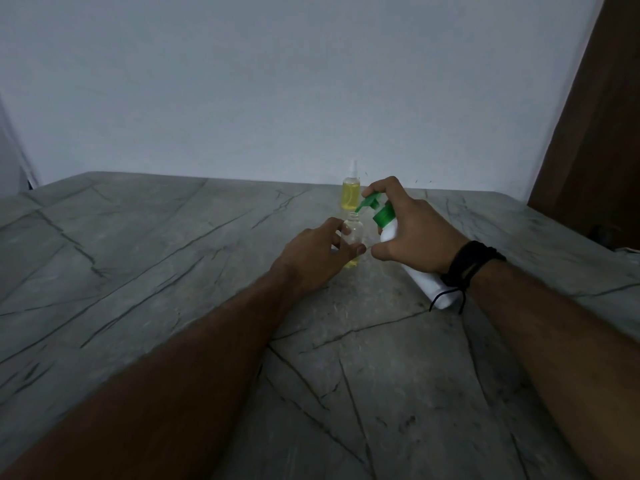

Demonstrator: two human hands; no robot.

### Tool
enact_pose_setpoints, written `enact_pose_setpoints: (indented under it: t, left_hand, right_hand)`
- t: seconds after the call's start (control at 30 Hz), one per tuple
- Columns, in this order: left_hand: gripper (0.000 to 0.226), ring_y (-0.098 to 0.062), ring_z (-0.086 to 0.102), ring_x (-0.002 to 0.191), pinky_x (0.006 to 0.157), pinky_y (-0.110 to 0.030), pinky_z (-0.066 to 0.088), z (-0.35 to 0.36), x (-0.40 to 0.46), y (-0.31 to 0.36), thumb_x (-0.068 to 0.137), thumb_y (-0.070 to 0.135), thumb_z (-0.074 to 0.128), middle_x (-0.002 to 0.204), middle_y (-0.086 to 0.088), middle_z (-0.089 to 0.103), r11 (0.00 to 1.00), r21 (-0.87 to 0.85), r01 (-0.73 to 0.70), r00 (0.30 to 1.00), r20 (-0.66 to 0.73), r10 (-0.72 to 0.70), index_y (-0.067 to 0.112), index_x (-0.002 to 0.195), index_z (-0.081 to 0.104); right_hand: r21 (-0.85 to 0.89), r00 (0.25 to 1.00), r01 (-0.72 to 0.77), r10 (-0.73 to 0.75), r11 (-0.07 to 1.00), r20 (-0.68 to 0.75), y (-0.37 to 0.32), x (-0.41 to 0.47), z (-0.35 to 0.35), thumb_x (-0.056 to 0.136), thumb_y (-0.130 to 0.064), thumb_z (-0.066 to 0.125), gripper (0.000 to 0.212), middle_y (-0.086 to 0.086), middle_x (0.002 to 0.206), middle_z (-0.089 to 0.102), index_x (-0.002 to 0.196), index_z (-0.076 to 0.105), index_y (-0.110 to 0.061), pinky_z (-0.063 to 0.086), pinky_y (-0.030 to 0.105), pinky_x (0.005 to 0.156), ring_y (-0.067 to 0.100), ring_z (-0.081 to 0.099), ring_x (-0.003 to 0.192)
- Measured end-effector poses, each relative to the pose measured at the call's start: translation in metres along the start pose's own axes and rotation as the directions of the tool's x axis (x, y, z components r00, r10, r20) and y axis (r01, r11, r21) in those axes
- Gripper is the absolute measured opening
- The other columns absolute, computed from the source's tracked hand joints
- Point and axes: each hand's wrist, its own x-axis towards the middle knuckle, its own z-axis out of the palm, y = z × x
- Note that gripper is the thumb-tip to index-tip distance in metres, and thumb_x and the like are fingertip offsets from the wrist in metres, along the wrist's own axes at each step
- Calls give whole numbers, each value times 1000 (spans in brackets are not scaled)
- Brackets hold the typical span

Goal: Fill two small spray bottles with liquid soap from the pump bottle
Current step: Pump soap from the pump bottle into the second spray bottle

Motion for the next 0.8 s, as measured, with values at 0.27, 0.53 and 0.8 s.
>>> enact_pose_setpoints:
  t: [0.27,0.53,0.8]
  left_hand:
    - [50,-16,62,104,85,-32,52,0,-1,3,91,52,58,126,1,65,1000,-1,14,1000,10,-14,24,131,48]
    - [49,-17,63,105,85,-32,52,-1,-2,6,91,51,57,127,1,65,1000,-20,24,999,21,-23,23,131,47]
    - [50,-17,63,104,83,-30,50,-1,-2,5,91,52,57,126,0,65,1000,-14,15,1000,17,-15,23,131,48]
  right_hand:
    - [0,1000,5,-5,1000,-1,-1,-1,0,68,-13,80,75,-7,85,65,130,40,-31,53,30,63,17,65,71]
    - [-14,1000,6,-6,1000,0,-1,-1,0,68,-14,80,78,-5,82,66,132,39,-34,52,29,62,16,64,68]
    - [-2,1000,2,-2,1000,8,-1,-1,-1,69,-12,80,74,-6,83,64,129,41,-29,53,32,63,18,65,70]
